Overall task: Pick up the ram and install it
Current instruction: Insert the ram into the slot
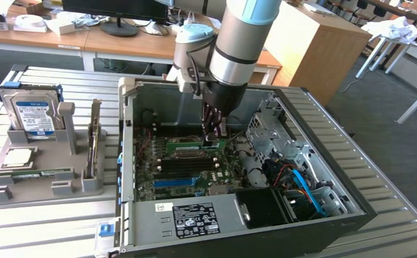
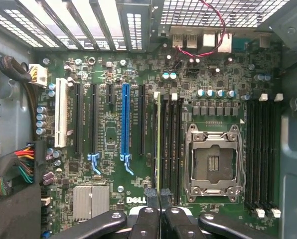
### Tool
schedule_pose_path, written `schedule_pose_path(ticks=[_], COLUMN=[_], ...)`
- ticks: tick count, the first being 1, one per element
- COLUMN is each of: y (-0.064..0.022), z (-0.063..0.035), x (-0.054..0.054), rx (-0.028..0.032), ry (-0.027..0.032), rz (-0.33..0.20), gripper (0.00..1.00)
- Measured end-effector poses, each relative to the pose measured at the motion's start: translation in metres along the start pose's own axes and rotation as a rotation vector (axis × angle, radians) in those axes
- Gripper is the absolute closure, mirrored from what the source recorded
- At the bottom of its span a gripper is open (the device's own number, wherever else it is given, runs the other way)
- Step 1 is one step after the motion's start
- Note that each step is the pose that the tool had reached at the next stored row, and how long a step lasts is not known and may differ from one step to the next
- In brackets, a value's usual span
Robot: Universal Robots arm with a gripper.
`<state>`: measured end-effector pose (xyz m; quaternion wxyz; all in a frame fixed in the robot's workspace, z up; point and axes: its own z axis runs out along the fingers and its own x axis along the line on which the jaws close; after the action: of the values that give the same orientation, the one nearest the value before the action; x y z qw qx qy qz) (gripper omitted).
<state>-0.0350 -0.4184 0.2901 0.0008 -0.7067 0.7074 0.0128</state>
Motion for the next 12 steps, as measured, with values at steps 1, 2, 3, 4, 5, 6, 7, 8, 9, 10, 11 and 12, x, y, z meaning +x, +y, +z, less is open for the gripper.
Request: schedule_pose_path(ticks=[1,2,3,4,5,6,7,8,9,10,11,12], y=[-0.0006,-0.0013,-0.002,-0.0026,-0.0031,-0.0034,-0.0037,-0.0038,-0.0038,-0.0038,-0.0038,-0.0039], z=[0.0,0.0,0.0001,0.0,-0.0001,0.0001,0.0001,0.0003,0.0003,0.0006,0.0012,0.0018], x=[0.0,0.0,0.0,0.0,0.0,0.0,0.0,0.0,0.0,0.0,0.0,0.0], rx=[-0.002,-0.0047,-0.0085,-0.0137,-0.0181,-0.0224,-0.0269,-0.0305,-0.0317,-0.0317,-0.0316,-0.0316], ry=[0.0,-0.0001,-0.0002,-0.0001,0.0001,0.0,0.0,0.0,0.0002,0.0001,-0.0004,-0.0003], rz=[0.001,0.001,0.002,0.002,0.003,0.003,0.003,0.004,0.004,0.004,0.004,0.004], gripper=[0.88,0.88,0.88,0.88,0.88,0.88,0.88,0.88,0.88,0.88,0.88,0.88])
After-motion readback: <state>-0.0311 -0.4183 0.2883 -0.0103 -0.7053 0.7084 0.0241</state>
